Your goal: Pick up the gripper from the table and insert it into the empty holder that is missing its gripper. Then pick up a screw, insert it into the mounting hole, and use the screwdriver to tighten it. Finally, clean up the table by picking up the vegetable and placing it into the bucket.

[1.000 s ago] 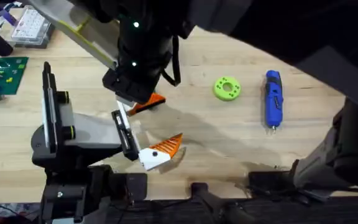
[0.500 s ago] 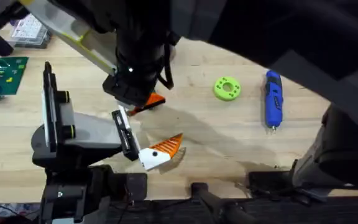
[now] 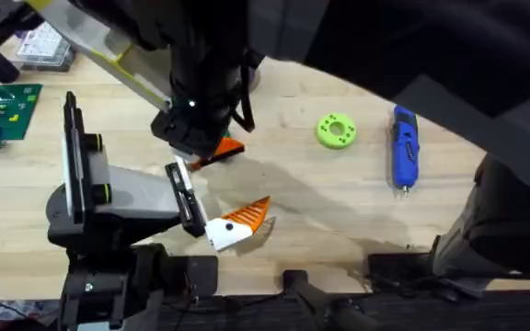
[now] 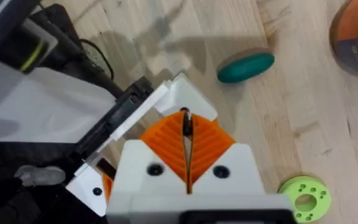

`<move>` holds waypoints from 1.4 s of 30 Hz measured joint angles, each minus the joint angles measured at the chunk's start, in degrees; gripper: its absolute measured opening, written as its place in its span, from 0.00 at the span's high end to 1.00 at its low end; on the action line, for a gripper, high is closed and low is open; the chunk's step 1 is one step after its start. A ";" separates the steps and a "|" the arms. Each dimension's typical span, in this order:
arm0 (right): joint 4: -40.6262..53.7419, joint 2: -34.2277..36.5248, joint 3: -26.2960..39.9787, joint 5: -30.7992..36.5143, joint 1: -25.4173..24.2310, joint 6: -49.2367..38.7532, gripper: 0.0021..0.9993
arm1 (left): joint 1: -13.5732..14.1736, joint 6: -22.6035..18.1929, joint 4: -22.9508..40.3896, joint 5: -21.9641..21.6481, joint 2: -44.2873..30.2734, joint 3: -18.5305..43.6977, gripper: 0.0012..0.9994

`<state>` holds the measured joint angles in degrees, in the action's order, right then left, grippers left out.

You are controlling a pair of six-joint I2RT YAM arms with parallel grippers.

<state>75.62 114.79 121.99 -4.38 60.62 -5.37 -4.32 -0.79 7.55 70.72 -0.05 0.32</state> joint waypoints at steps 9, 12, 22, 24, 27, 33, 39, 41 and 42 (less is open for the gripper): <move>0.24 0.35 0.02 1.46 -0.88 0.30 0.21 | -0.11 0.84 0.07 0.00 0.00 0.00 0.01; 0.26 0.35 0.00 1.88 -1.31 0.26 0.09 | -0.11 0.87 0.07 0.02 0.00 0.00 0.01; 0.26 0.33 0.02 2.60 -1.44 0.22 0.01 | -0.11 1.06 0.07 0.00 0.00 0.00 0.01; 0.26 0.35 0.02 2.60 -1.44 0.24 0.01 | -0.11 1.06 0.07 0.00 0.00 0.00 0.01; 0.26 0.33 0.00 2.60 -1.44 0.22 0.01 | -0.11 1.06 0.07 0.00 0.00 0.00 0.01; 0.26 0.35 0.02 2.60 -1.44 0.24 0.01 | -0.11 1.06 0.07 0.00 0.00 0.00 0.01; 1.02 0.24 0.02 1.59 -1.31 0.17 0.01 | -0.24 1.52 -0.02 -0.46 -0.04 -0.02 0.64; 0.74 0.24 0.02 1.46 -1.27 0.21 0.01 | -0.22 1.19 0.00 -0.21 -0.04 -0.02 0.94; 0.26 0.28 0.02 1.31 -1.20 0.20 0.01 | -0.22 1.21 0.02 -0.17 -0.04 -0.02 0.99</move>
<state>75.88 115.07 122.02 -3.07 59.42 -5.17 -4.54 0.43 7.57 70.54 -0.10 0.30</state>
